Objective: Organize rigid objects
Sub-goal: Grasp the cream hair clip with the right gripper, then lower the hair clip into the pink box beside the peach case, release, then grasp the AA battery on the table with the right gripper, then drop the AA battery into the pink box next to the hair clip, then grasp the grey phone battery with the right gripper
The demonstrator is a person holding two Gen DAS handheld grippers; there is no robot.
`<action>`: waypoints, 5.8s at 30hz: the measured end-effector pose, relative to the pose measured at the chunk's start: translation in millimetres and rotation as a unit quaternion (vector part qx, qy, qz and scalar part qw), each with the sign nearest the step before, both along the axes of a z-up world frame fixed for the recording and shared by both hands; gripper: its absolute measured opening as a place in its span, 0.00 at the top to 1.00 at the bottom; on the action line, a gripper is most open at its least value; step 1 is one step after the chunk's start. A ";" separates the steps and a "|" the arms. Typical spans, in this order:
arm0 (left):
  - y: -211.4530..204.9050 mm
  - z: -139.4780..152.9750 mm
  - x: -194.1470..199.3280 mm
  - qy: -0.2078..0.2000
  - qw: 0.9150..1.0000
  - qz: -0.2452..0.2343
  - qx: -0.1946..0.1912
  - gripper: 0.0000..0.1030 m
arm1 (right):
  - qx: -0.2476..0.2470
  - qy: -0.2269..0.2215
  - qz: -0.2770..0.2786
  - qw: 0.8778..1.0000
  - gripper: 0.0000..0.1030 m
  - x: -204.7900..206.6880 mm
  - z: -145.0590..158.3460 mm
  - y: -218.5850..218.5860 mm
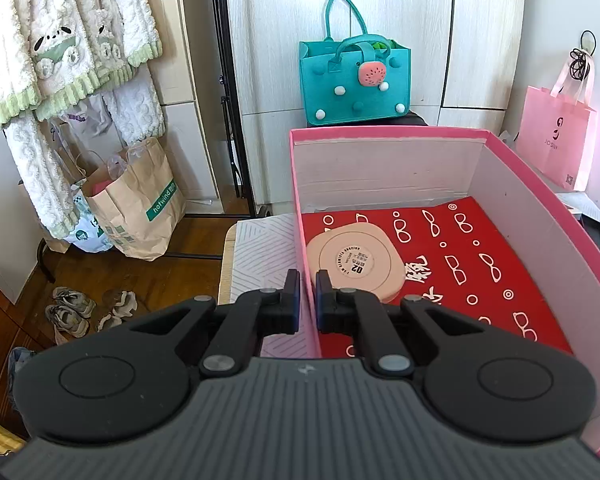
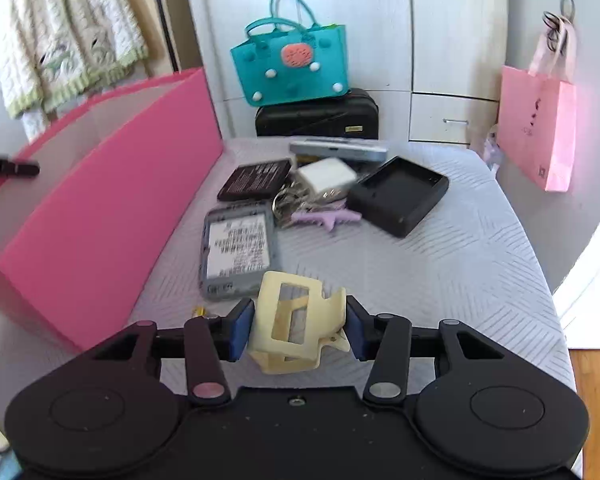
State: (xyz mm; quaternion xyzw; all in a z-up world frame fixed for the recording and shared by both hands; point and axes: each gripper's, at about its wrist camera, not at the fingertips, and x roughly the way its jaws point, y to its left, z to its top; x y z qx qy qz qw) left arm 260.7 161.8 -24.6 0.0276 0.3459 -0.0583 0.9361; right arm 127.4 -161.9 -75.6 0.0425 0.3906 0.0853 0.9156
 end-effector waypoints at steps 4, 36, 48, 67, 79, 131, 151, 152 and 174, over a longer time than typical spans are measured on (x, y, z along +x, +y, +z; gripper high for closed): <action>0.5 0.2 0.5 0.000 1.000 0.000 -0.003 0.93 | 0.013 -0.025 0.014 0.999 0.49 6.8 27.1 -0.6; -6.5 0.4 0.5 -0.002 1.000 -0.002 0.021 0.93 | -0.023 0.130 0.225 0.965 0.48 219.4 39.0 193.7; -8.3 1.1 -0.3 -0.006 1.000 -0.003 0.025 0.93 | 0.068 0.067 0.222 0.970 0.47 157.9 89.5 135.2; -8.3 -0.1 -0.3 -0.009 1.000 -0.001 0.025 0.93 | 0.044 0.028 0.186 0.981 0.47 28.6 60.4 22.2; -6.4 0.3 -2.4 -0.014 1.000 0.000 0.024 0.93 | -0.001 0.070 0.182 0.981 0.70 17.5 -3.2 28.7; -8.6 1.9 -3.2 -0.022 0.999 -0.002 0.028 0.93 | -0.030 -0.078 0.198 0.977 0.87 133.8 82.5 124.5; -0.2 -0.1 -1.5 -0.021 1.000 0.000 0.006 0.93 | 0.043 0.015 0.118 0.992 0.45 70.4 21.7 16.5; -1.9 -0.5 -2.6 -0.021 1.000 -0.001 0.007 0.93 | 0.036 0.016 0.120 0.992 0.45 70.0 17.5 17.4; -5.7 -2.6 -3.3 -0.020 1.000 0.003 0.022 0.93 | -0.037 0.053 0.134 0.989 0.37 45.4 -6.7 27.9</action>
